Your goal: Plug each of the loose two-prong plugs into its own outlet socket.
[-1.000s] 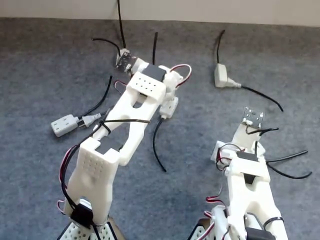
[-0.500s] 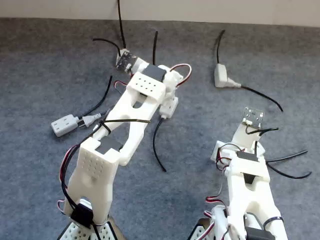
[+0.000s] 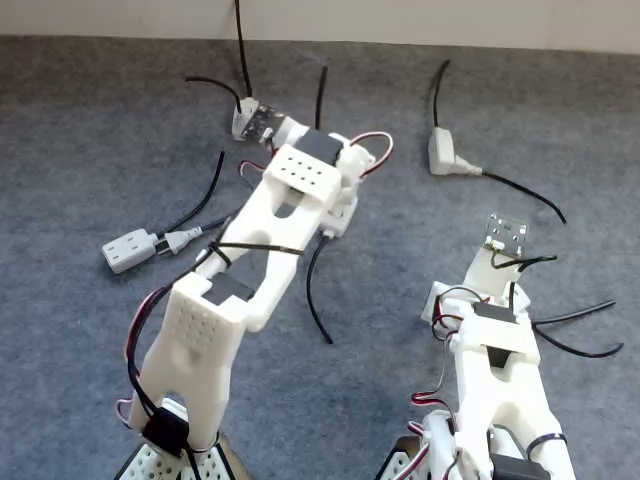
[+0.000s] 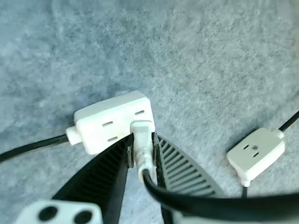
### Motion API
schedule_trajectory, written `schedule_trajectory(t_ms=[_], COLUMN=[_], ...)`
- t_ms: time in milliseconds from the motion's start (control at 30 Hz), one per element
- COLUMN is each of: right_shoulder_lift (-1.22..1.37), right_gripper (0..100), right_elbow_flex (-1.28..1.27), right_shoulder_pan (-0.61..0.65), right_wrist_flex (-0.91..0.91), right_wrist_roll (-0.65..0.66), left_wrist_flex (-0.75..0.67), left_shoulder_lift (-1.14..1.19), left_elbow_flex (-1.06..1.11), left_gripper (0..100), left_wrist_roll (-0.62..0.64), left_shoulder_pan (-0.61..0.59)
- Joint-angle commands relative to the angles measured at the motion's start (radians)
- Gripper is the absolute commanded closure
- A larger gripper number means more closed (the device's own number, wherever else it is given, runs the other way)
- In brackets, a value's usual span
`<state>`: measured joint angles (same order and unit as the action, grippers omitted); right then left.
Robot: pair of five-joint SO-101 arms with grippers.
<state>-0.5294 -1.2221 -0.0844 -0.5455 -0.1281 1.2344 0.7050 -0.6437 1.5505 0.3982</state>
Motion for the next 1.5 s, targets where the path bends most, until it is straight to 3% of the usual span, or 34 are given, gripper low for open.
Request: schedule_trajectory(t_ms=[0, 367, 1467], right_shoulder_lift=[-0.021, -0.021, -0.021], right_gripper=[99.0, 99.0, 99.0], right_elbow_flex=[0.008, 0.008, 0.008], right_shoulder_pan=[-0.005, -0.005, -0.005], right_wrist_flex=[0.021, 0.021, 0.021], right_wrist_roll=[-0.012, -0.012, -0.012], left_wrist_flex=[0.041, 0.034, 0.011], left_shoulder_lift=[0.001, 0.002, 0.005], left_elbow_flex=[-0.048, -0.051, -0.024], left_gripper=[99, 99, 99], left_wrist_roll=[0.009, 0.011, -0.034], left_shoulder_pan=[0.016, -0.039, -0.005])
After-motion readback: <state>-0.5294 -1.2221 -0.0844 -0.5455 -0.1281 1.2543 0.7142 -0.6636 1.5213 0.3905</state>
